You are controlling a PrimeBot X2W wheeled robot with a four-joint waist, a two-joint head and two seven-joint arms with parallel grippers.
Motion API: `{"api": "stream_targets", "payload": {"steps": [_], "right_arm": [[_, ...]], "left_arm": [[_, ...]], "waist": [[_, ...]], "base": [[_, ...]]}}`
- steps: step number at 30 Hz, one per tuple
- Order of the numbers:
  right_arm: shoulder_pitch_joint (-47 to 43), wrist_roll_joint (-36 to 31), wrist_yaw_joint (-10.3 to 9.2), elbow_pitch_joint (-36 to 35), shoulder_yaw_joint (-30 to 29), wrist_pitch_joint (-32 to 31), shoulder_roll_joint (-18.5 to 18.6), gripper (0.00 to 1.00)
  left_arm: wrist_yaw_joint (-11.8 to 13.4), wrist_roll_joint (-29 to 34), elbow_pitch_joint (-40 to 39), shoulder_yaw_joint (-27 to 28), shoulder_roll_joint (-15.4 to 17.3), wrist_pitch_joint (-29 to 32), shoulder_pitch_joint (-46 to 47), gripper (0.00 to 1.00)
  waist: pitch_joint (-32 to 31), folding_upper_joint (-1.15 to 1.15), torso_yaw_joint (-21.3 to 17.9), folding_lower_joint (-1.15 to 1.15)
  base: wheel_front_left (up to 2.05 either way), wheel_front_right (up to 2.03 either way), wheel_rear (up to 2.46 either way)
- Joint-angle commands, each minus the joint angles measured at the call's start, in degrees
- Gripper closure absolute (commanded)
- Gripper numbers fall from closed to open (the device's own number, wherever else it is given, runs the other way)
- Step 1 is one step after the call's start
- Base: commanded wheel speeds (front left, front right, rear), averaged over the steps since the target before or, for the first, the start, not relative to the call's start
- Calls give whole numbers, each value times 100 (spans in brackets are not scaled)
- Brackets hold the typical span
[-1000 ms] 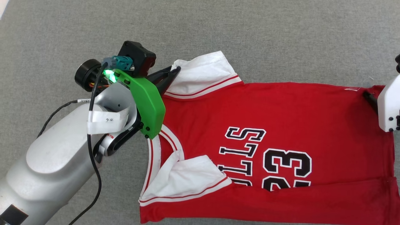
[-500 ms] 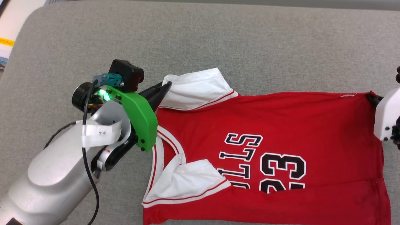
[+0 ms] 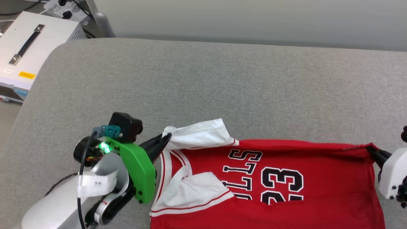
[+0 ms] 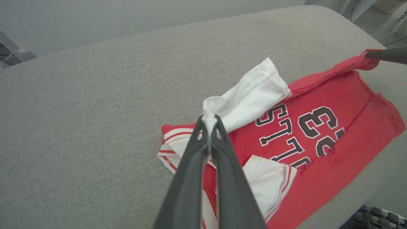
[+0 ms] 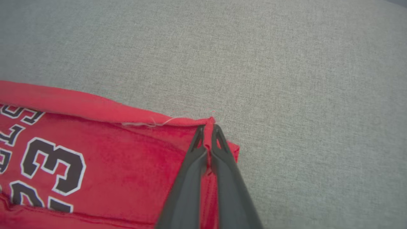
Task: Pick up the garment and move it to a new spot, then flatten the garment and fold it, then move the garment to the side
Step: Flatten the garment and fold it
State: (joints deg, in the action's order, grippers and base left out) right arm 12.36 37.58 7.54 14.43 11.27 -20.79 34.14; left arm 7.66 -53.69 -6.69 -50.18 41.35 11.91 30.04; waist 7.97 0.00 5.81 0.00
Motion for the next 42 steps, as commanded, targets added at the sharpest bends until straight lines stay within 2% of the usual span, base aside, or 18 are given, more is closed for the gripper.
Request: {"api": "stream_targets", "payload": {"steps": [1, 5, 12, 22, 23, 24, 25, 32, 37, 42], "right_arm": [[-208, 95, -5, -189, 20, 111, 49, 100], [-728, 202, -5, -547, 186, 265, 307, 100], [-1199, 327, -5, -617, 398, 261, 638, 100], [-1349, 476, -5, -548, 768, 116, 968, 100], [-1351, 478, -5, -534, 798, 120, 985, 88], [-1349, 485, -5, -514, 826, 134, 995, 0], [-1344, 500, -5, -494, 843, 140, 994, 0], [-1317, 694, -5, -569, 888, 195, 983, 0], [-1392, 850, -5, -875, 649, 133, 975, 0], [-1561, 952, -5, -1130, 23, -123, 776, 0]], "left_arm": [[55, -144, -107, -10, 62, -9, -216, 100], [168, -261, -260, -98, 220, 3, -624, 100], [195, -323, -274, -377, 300, -1, -1158, 100], [42, -139, 286, -737, 43, -13, -1286, 100], [30, -114, 340, -763, 19, -18, -1282, 100], [25, -70, 415, -805, -5, -10, -1277, 77], [24, -25, 477, -846, -19, 3, -1271, 0], [-7, 43, 747, -908, -142, -101, -1277, 0], [14, -70, 550, -711, -116, -383, -1328, 0], [297, -85, 189, -335, 193, -736, -1384, 0]], "waist": [[-119, 0, 47, 0], [-170, 0, 68, 0], [-200, 0, 80, 0], [-153, 0, 130, 0], [-151, 0, 135, 0], [-149, 0, 137, 0], [-147, 0, 138, 0], [-263, 0, 139, 0], [-458, 0, 129, 0], [-627, 0, 111, 0]], "base": [[0, 0, 0], [0, 0, 0], [0, 0, 0], [0, 0, 0], [0, 0, 0], [0, 0, 0], [0, 0, 0], [0, 0, 0], [0, 0, 0], [0, 0, 0]]}}
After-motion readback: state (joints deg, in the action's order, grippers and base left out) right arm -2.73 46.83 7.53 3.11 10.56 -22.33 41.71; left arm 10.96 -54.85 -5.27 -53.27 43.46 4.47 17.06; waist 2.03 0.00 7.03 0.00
